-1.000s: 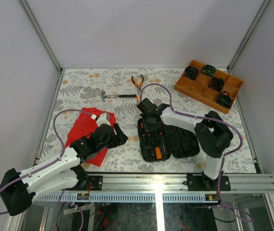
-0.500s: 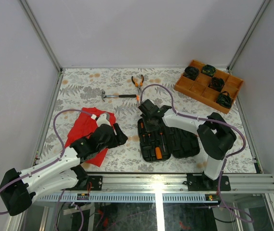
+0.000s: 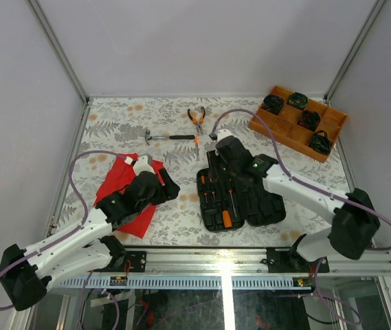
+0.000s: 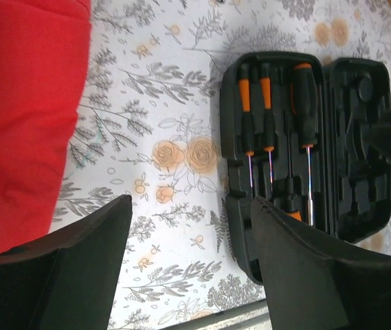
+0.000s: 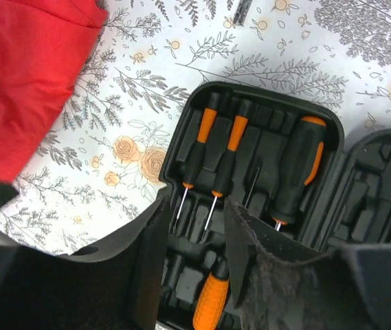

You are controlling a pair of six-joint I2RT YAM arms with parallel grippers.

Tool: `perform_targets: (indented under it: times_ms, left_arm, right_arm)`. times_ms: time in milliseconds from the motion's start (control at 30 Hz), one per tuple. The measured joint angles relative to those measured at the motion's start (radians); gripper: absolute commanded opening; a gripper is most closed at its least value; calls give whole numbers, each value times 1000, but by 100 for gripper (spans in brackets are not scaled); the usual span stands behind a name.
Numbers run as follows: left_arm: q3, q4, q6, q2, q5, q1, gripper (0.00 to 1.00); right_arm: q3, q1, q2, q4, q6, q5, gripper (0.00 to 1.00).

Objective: Sort the tools into containers
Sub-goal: Place the screwdriver in the storage box, then pick up the utility knife at the center of the board.

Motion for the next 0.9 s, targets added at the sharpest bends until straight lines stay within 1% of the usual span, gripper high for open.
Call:
perform_targets:
  times_ms: [100, 167, 333, 467, 667, 767, 900]
  left_arm:
    - [19, -11, 21, -1, -13, 34, 70]
    - [39, -33, 39, 5, -14, 62, 70]
    - [156, -107, 114, 68, 8, 158, 70]
    - [242, -152, 183, 112, 54, 249, 70]
    - [328, -212, 291, 142, 133, 397, 69]
    - [341, -250, 339, 145, 133, 423, 69]
    - [341, -287, 389, 127, 135, 423, 70]
  right_arm:
    - [-91, 2, -102, 47, 1, 17, 48]
    - [-149, 3, -140, 66, 5, 27, 50]
    - [-272, 3, -199, 105, 29, 41, 54]
    - [-320, 3, -224, 129, 45, 47, 56]
    - [-315, 3, -217, 154, 69, 66, 57]
    - [-267, 3, -162, 150, 79, 71, 57]
    - [-162, 3, -42, 147, 85, 74, 57]
